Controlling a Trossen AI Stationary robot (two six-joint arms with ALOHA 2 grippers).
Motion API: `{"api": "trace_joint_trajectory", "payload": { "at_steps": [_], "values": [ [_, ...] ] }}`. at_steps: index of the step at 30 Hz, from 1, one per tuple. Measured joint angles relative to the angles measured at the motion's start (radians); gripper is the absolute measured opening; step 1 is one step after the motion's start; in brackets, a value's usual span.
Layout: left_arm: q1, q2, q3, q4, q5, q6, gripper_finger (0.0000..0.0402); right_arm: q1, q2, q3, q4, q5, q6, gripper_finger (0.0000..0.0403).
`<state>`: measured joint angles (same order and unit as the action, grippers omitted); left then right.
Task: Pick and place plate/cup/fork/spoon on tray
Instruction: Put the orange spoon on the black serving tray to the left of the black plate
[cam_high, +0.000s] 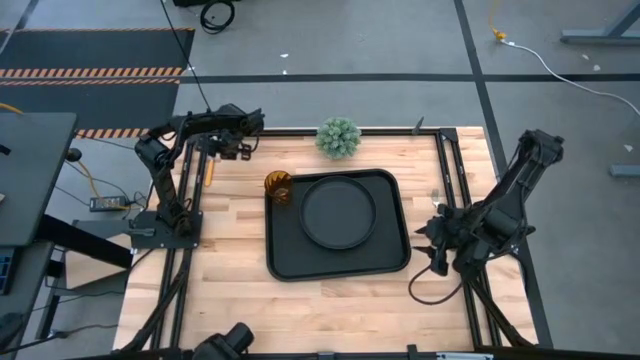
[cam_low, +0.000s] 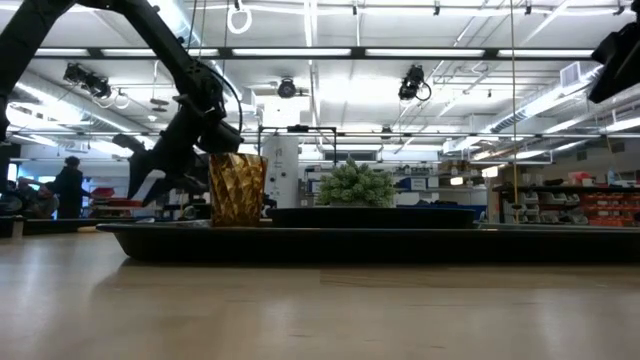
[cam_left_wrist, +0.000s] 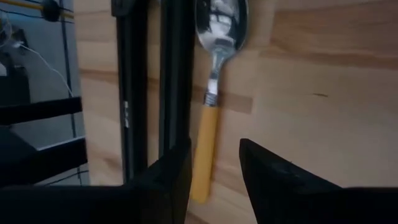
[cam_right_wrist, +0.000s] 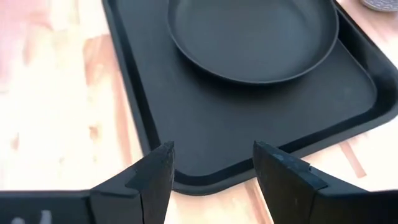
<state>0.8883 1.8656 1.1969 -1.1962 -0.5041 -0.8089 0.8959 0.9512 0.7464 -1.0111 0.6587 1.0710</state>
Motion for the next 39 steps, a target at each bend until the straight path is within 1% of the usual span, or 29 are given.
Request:
{"api": "trace_joint_trajectory", "payload": {
  "at_steps": [6, 12, 16, 23, 31, 39],
  "values": [
    [0.004, 0.0, 0.0, 0.057, 0.078, -0.013, 0.0133, 0.019, -0.062, 0.0, 0.0, -0.011, 0.029, 0.0222],
    [-0.01, 0.0, 0.0, 0.086, 0.076, -0.019, 0.0133, 0.02, -0.093, 0.0, -0.01, -0.057, 0.011, 0.0222],
    [-0.014, 0.0, 0.0, 0.085, 0.077, -0.025, 0.0133, 0.019, -0.116, 0.0, -0.046, -0.081, -0.018, 0.0222],
    [-0.016, 0.0, 0.0, 0.089, 0.079, -0.045, 0.0133, 0.019, -0.17, 0.0, -0.105, -0.084, -0.016, 0.0222],
    [-0.014, 0.0, 0.0, 0.105, 0.078, -0.046, 0.0133, 0.019, -0.185, 0.0, -0.1, -0.077, -0.016, 0.0222],
    [-0.007, 0.0, 0.0, 0.104, 0.059, -0.098, 0.0132, 0.019, -0.184, 0.0, -0.06, -0.077, -0.018, 0.0222]
  ]
}}
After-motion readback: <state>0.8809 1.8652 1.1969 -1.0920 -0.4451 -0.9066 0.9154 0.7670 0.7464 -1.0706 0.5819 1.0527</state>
